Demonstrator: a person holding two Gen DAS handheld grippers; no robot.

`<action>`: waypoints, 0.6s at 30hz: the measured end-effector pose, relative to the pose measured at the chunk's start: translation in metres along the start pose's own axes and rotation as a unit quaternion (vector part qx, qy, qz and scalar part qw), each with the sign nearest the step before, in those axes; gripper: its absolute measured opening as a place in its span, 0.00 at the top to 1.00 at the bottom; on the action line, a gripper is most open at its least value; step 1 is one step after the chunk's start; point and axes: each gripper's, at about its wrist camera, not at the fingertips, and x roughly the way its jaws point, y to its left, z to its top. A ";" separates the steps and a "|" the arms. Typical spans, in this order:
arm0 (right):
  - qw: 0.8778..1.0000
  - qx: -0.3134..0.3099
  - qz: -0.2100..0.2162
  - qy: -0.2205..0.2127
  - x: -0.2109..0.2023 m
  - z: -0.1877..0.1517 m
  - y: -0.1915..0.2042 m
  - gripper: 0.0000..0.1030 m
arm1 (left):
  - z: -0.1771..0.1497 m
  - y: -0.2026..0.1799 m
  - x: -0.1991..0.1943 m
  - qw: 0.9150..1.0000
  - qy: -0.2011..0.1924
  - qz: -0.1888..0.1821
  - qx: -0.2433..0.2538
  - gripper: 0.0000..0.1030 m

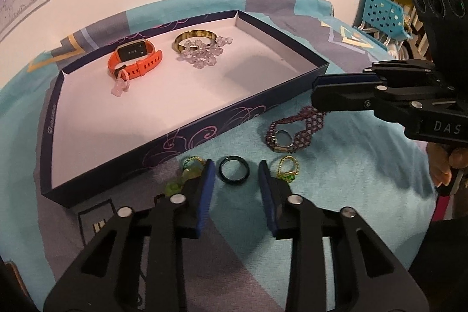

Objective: Organize jewelry
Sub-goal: 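Grasp the black ring with the left tool while the right tool grasps the dark red beaded necklace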

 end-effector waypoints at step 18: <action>0.999 -0.004 0.022 -0.031 -0.010 0.011 0.010 0.89 | -0.005 0.001 -0.024 1.000 -0.022 -0.012 -0.012 0.78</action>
